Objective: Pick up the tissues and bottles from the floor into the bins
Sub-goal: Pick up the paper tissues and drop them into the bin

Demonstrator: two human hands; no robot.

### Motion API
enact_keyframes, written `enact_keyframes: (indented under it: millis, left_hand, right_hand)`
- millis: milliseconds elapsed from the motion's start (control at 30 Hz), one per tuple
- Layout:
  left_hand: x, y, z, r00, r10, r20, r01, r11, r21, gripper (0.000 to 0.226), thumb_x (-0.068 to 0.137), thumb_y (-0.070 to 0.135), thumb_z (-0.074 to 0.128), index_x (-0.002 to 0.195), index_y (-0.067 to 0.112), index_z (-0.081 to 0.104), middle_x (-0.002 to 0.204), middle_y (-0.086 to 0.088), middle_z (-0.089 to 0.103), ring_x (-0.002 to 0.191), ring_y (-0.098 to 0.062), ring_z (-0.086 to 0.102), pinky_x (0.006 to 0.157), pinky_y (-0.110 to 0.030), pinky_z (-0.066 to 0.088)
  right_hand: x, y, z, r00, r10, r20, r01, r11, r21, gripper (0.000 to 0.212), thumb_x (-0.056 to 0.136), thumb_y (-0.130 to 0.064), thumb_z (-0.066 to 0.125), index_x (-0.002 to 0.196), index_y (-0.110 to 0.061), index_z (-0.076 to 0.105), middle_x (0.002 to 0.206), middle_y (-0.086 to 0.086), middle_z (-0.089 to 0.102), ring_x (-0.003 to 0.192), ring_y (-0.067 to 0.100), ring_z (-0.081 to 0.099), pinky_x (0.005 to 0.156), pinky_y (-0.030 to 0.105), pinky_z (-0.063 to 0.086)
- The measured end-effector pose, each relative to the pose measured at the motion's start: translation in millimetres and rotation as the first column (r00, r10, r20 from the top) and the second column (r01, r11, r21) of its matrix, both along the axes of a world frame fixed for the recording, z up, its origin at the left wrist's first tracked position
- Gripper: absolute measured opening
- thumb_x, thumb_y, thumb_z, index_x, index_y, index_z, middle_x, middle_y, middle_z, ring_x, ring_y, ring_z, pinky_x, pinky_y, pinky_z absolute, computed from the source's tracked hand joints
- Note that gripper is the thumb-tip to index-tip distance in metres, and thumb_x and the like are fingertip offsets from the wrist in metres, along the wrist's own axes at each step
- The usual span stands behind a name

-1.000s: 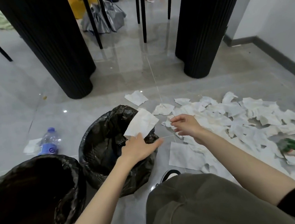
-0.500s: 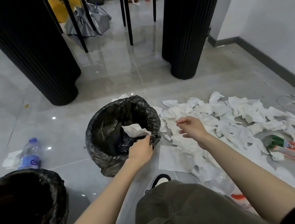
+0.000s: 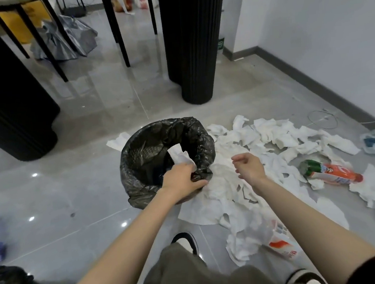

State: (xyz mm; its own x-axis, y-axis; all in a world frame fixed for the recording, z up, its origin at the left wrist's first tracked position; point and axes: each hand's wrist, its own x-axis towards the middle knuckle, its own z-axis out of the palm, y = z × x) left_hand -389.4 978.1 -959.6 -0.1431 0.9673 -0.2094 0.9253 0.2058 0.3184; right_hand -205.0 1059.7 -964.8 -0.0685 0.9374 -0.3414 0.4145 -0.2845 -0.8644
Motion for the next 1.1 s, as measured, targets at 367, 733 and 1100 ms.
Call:
enact_keyframes:
  millis: [367, 733, 1100]
  left_hand:
    - [-8, 13, 48, 0.976, -0.206, -0.068, 0.209, 0.977, 0.041, 0.055, 0.090, 0.041, 0.054, 0.139, 0.025, 0.036, 0.136, 0.000, 0.044, 0.122, -0.022, 0.045, 0.094, -0.040, 0.046]
    - [61, 95, 133, 0.919, -0.330, -0.217, 0.337, 0.941, -0.006, 0.037, 0.093, 0.026, 0.045, 0.129, 0.023, 0.049, 0.126, 0.001, 0.058, 0.117, -0.022, 0.052, 0.082, -0.030, 0.038]
    - [101, 50, -11, 0.938, 0.031, 0.345, -0.032, 0.999, -0.002, 0.033, 0.091, 0.016, 0.044, 0.122, 0.017, 0.055, 0.122, -0.003, 0.060, 0.113, -0.021, 0.055, 0.094, -0.034, 0.045]
  right_hand:
    - [9, -4, 4, 0.999, 0.011, 0.040, -0.013, 0.999, 0.049, 0.022, 0.089, -0.003, 0.046, 0.098, -0.017, 0.060, 0.099, -0.002, 0.058, 0.092, 0.017, 0.053, 0.084, 0.033, 0.047]
    - [46, -2, 14, 0.996, -0.055, 0.071, 0.053, 0.998, 0.025, 0.029, 0.089, -0.004, 0.041, 0.107, -0.014, 0.062, 0.103, -0.001, 0.057, 0.088, 0.017, 0.053, 0.073, 0.026, 0.042]
    - [68, -3, -29, 0.973, -0.001, 0.233, 0.005, 1.000, -0.013, 0.033, 0.086, 0.000, 0.040, 0.106, -0.012, 0.063, 0.121, 0.005, 0.062, 0.107, 0.020, 0.056, 0.077, 0.025, 0.046]
